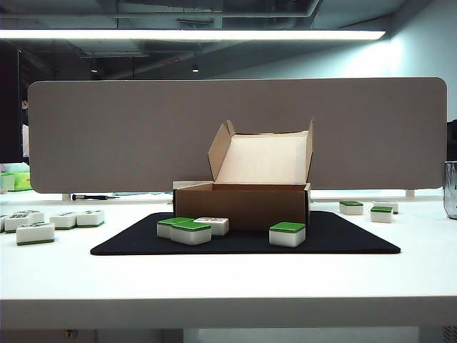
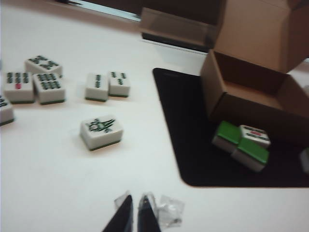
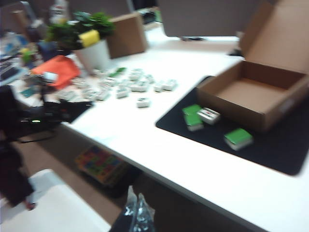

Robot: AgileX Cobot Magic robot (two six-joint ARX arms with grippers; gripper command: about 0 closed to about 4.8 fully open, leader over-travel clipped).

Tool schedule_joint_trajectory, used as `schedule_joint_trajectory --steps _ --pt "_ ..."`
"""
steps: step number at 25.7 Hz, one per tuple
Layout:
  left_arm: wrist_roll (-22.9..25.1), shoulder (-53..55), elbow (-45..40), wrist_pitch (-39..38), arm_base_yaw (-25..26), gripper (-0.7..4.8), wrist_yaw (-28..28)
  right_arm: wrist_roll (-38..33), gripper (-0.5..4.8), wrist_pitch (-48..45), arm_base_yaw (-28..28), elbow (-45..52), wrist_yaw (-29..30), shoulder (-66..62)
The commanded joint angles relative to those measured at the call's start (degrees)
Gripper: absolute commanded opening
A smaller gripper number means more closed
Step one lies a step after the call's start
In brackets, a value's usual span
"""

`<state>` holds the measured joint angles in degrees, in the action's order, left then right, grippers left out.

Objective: Pick up four mahjong tiles and put them into the paper box.

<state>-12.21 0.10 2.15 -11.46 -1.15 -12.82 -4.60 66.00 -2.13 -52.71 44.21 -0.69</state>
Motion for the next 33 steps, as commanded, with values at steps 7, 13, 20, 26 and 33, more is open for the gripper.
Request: schedule_joint_trajectory --steps 7,13,20,26,33 --pt "0.0 1.4 13.0 -3.1 0.0 0.16 -4.2 0.2 -0.01 1.9 0.0 -0.1 -7.5 0.6" --pt "0.0 10.1 22.6 -2.1 0.0 0.17 -4.2 0.2 -0.01 1.9 0.0 -0.1 -7.5 0.6" --pt "5.1 36.1 42.6 -1.7 -0.2 0.18 -8.0 0.2 -0.01 2.0 0.0 -0.1 -7.5 0.6" --pt "5.9 54.1 54.2 -1.7 -7.0 0.19 -8.2 0.2 -0.01 2.0 0.0 0.0 -8.5 0.6" --pt "6.3 71.5 62.4 -1.8 -17.6 0.19 -7.8 0.2 -0.01 2.0 0.0 0.2 -8.5 0.6"
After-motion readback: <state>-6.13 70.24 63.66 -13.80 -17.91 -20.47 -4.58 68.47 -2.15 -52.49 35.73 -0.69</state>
